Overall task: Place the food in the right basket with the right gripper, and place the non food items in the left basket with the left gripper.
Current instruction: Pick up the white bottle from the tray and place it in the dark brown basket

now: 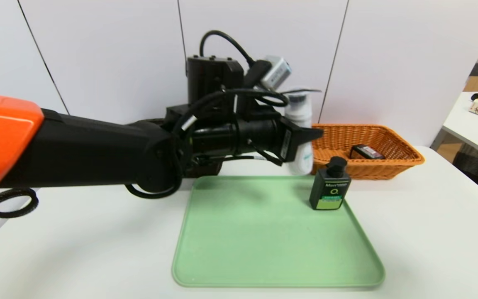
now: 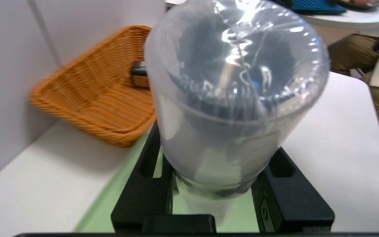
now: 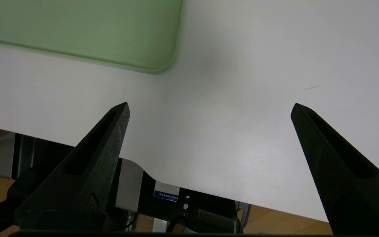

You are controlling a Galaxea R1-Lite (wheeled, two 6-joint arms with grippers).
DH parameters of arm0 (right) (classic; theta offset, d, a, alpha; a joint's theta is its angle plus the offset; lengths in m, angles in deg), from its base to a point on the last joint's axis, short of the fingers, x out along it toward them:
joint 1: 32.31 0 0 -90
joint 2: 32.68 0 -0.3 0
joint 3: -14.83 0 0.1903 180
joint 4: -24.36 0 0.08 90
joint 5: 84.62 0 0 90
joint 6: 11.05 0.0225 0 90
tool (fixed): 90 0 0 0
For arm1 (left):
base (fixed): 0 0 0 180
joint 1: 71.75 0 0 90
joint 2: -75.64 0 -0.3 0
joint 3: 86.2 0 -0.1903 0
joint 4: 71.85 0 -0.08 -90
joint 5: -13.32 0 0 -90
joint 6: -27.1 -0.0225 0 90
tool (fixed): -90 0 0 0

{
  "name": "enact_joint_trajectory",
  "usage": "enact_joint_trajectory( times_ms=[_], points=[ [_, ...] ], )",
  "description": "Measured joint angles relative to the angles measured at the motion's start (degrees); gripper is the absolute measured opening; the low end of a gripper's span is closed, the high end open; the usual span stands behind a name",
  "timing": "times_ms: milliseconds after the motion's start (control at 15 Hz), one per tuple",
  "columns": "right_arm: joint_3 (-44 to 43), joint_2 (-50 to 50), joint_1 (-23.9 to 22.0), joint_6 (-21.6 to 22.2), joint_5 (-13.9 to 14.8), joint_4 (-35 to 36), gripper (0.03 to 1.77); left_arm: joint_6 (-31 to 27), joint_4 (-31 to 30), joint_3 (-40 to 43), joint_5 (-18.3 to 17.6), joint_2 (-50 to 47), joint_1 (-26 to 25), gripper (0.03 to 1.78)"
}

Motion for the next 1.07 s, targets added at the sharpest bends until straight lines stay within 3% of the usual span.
enact_joint_trajectory(
  times_ms=[333,600,1067],
  points=[
    [0.04,-0.28,0.09,-0.04,-0.35,0.02,1.70,-0.28,10.28,-9.73,0.06,-0.18,-12.24,0.65],
    [-0.11,-0.91,0.11,0.02,-0.05,0.00,1.70,-0.52,11.41,-11.95,-0.05,3.67,-20.53,0.65],
    [-0.13,-1.38,0.09,-0.06,0.06,0.02,1.70,-0.55,11.24,-11.09,-0.09,6.75,-22.98,0.65]
  ],
)
